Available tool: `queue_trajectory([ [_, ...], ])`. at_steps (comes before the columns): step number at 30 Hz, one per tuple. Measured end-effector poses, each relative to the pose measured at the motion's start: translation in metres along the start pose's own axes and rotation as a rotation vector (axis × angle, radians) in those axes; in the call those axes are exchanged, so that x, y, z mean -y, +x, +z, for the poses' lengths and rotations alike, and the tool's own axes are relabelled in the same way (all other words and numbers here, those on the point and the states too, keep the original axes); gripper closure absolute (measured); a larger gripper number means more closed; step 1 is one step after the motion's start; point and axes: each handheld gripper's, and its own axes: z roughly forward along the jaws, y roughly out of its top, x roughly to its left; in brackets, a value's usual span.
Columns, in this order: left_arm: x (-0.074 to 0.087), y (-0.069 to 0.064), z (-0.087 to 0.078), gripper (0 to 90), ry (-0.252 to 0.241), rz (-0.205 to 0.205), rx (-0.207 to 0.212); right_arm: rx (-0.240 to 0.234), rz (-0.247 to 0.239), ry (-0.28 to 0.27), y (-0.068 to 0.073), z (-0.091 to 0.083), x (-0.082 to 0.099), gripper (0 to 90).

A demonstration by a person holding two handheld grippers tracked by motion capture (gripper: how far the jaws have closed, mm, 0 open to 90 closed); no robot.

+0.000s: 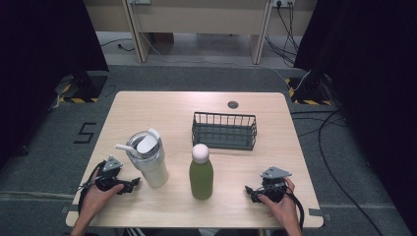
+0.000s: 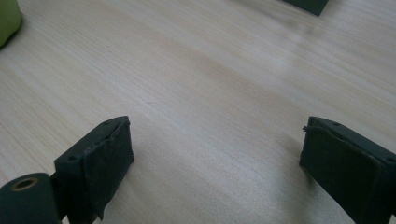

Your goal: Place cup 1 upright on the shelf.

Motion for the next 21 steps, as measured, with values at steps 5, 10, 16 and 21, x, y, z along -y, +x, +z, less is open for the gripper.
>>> queue_trajectory([
  [5,0.001,0.000,-0.003,16.2,-0.032,0.001,0.006,0.000,0.000,0.000,0.000,0.000,0.000,9.4],
  [10,0.002,0.002,-0.006,14.6,-0.094,0.002,0.009,0.000,0.000,0.000,0.000,0.000,0.000,9.4],
  [16,0.003,0.002,-0.011,15.0,-0.133,-0.010,0.026,0.000,0.001,0.000,0.000,0.000,0.000,9.4],
  [21,0.002,-0.002,-0.019,14.9,-0.184,0.002,0.031,0.000,0.001,0.000,0.000,0.000,0.000,9.3],
])
